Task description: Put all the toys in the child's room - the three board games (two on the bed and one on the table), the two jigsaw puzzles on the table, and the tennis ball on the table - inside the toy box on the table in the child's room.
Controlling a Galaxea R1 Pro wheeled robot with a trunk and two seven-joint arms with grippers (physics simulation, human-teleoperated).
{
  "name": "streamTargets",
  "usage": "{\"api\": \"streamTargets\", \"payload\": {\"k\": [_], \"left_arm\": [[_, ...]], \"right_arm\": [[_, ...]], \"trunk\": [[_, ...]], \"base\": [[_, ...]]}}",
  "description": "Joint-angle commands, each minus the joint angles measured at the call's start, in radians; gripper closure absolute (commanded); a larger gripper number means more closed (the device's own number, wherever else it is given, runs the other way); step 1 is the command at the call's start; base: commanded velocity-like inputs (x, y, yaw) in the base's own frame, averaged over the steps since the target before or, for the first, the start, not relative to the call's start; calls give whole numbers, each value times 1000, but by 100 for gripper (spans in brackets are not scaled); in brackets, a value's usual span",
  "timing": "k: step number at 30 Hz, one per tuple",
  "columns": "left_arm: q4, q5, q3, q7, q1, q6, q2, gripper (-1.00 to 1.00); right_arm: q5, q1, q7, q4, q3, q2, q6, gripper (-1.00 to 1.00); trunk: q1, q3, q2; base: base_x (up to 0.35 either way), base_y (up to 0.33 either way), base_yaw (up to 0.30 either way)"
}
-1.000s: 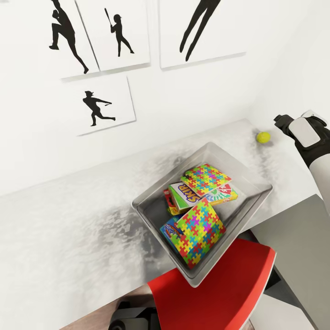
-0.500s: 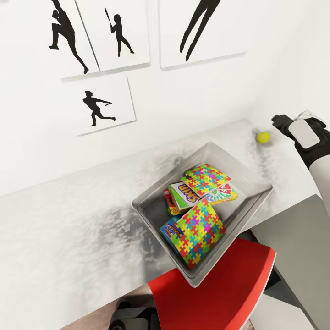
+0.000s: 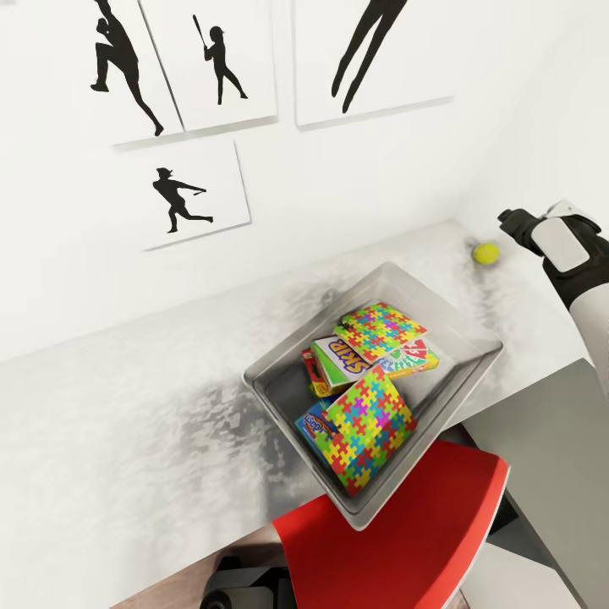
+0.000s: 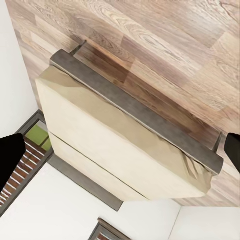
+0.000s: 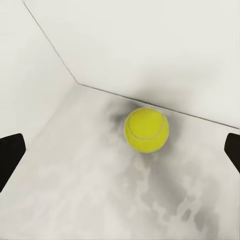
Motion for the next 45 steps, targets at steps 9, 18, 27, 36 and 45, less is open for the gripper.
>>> {"api": "streamTargets", "payload": {"k": [9, 18, 27, 36, 45], "left_arm": [[-4, -6, 4, -8, -1, 4, -1, -100], [-4, -8, 4, -8, -1, 3, -2, -100], [-4, -7, 4, -8, -1, 2, -2, -100], [-4, -8, 4, -8, -1, 2, -3, -100], [-4, -8, 4, -8, -1, 2, -3, -100]], "right_arm": [[-4, -4, -29, -2, 9, 24, 5, -100], [-9, -8, -49, -2, 5, 28, 2, -100], [-10, -27, -54, -1, 4, 31, 2, -100], [-11, -43, -56, 1, 4, 32, 2, -100], [-13, -64, -57, 5, 4, 36, 3, -100]], "trunk": [[1, -1, -2], [1, -10, -2], [1, -23, -2], [1, -38, -2], [1, -52, -2]], "base": [[0, 0, 0], [0, 0, 0], [0, 0, 0], [0, 0, 0], [0, 0, 14]]}}
